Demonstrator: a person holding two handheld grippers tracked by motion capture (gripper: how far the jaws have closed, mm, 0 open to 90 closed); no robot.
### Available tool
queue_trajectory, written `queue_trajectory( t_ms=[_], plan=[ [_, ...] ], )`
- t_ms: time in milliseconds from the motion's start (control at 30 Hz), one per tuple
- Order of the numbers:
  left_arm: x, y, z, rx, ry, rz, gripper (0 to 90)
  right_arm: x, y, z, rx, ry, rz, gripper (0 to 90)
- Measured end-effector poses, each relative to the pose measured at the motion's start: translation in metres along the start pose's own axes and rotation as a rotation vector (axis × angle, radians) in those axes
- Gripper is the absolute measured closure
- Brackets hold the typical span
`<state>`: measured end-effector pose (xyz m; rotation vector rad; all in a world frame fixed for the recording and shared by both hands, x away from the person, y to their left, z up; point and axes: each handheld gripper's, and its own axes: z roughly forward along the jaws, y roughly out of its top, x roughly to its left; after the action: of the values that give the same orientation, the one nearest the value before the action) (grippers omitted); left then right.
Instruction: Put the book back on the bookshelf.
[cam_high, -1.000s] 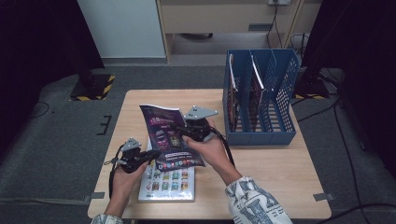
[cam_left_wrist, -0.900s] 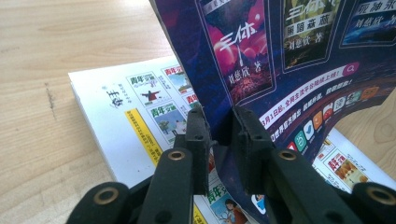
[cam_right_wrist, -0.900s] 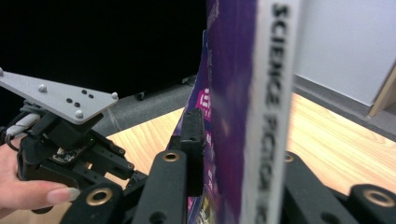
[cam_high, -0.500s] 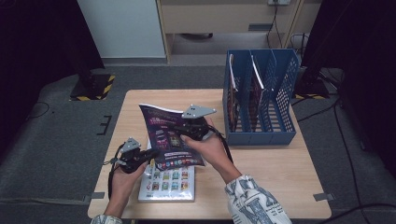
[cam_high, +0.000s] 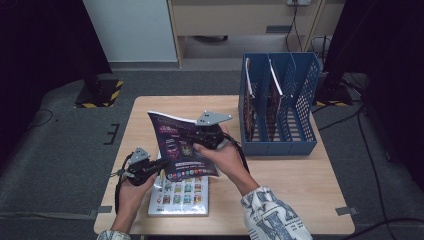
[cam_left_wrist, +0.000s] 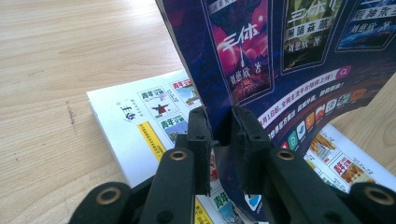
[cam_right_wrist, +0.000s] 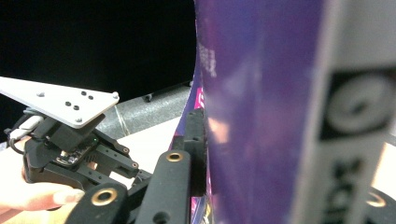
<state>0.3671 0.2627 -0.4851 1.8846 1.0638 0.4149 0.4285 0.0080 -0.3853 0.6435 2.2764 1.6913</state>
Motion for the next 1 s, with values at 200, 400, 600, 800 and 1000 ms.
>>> queue_trajectory(
  t_ms=[200, 400, 600, 800, 1000],
  plan=[
    [-0.001, 0.000, 0.000, 0.003, 0.003, 0.005, 77.6, -0.001, 0.000, 0.000, 0.008, 0.007, 0.011, 80.0],
    [-0.001, 0.000, 0.000, 0.002, 0.006, 0.012, 77.4, -0.001, 0.001, 0.000, 0.019, 0.014, 0.009, 80.9],
    [0.000, -0.002, 0.002, -0.018, 0.033, 0.014, 71.5, -0.001, 0.002, -0.002, 0.006, -0.002, 0.001, 82.6],
    [0.004, -0.007, 0.006, -0.007, 0.093, -0.014, 29.6, -0.001, 0.007, -0.011, -0.043, 0.016, 0.023, 82.6],
    [0.011, -0.010, 0.005, -0.003, 0.118, -0.043, 13.7, -0.007, 0.014, -0.017, -0.086, -0.024, 0.015, 82.5]
  ],
)
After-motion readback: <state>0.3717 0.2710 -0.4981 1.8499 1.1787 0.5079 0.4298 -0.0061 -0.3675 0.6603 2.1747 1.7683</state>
